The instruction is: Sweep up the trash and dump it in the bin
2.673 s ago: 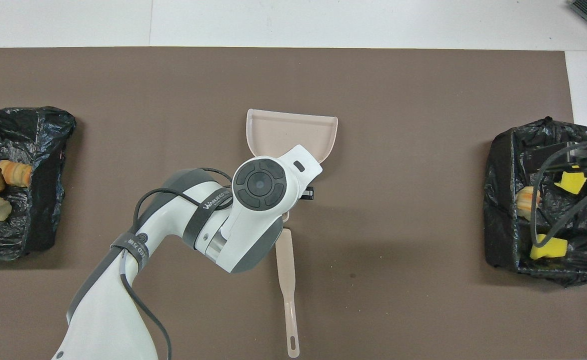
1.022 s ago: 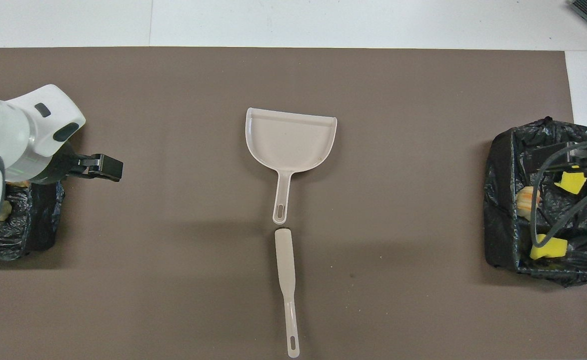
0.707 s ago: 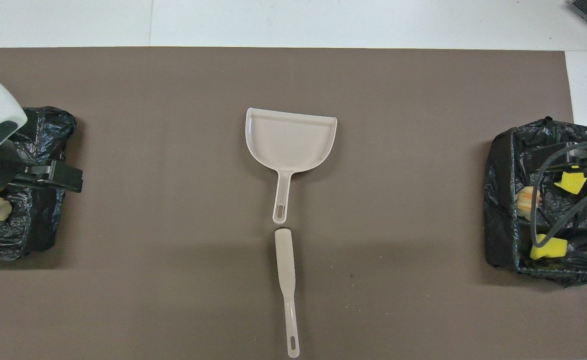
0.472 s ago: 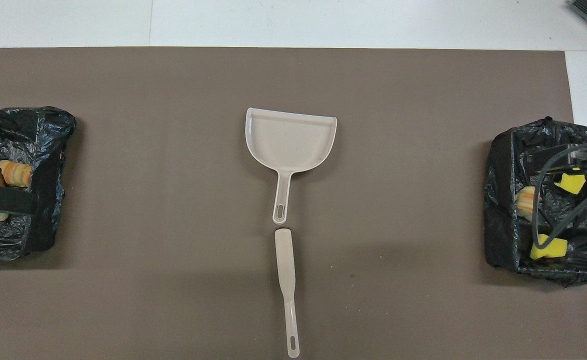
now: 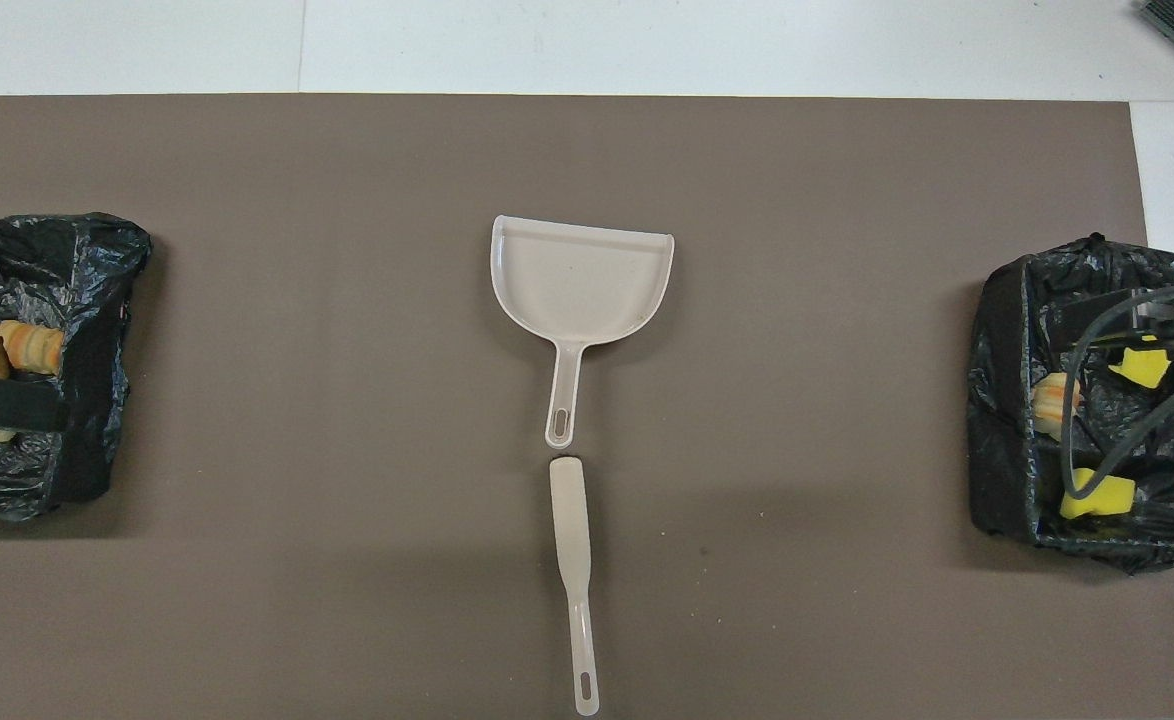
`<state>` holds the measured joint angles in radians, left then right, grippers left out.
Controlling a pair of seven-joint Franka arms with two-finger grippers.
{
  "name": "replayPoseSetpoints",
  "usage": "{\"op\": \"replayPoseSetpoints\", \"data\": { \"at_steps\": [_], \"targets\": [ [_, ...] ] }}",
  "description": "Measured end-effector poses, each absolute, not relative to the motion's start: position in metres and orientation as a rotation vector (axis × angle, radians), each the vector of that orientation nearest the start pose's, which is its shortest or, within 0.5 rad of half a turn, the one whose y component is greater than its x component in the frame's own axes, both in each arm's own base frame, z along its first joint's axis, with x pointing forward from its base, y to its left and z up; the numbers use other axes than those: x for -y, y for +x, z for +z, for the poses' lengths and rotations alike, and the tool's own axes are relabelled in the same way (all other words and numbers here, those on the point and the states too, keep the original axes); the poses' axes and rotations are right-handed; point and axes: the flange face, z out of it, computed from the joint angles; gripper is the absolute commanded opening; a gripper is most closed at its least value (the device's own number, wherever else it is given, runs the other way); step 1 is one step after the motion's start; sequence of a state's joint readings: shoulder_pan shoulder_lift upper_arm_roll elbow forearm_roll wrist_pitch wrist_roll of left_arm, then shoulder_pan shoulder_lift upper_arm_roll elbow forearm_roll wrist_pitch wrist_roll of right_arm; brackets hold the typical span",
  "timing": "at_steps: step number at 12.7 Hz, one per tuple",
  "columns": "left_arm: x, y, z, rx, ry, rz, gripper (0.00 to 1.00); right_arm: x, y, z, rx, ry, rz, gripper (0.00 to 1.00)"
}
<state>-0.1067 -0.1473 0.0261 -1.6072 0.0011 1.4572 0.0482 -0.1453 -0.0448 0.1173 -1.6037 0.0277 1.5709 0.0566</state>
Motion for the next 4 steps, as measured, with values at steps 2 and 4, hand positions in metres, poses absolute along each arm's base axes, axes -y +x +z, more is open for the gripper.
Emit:
{"op": "replayPoseSetpoints", "data": {
  "at_steps": [2,4],
  "targets": [
    [0.0356,0.4969,0.6734,-0.193,-3.139,-0.022,1.0,0.0107,0.5405,0.6334,-0.132,-3.116,-0.018,1.0],
    [0.0345,0.4987,0.6722,-0.189,-3.139,-0.037,1.0,0.0107,0.5405,0.6334,-0.132,-3.116,-0.018,1.0]
  ]
}}
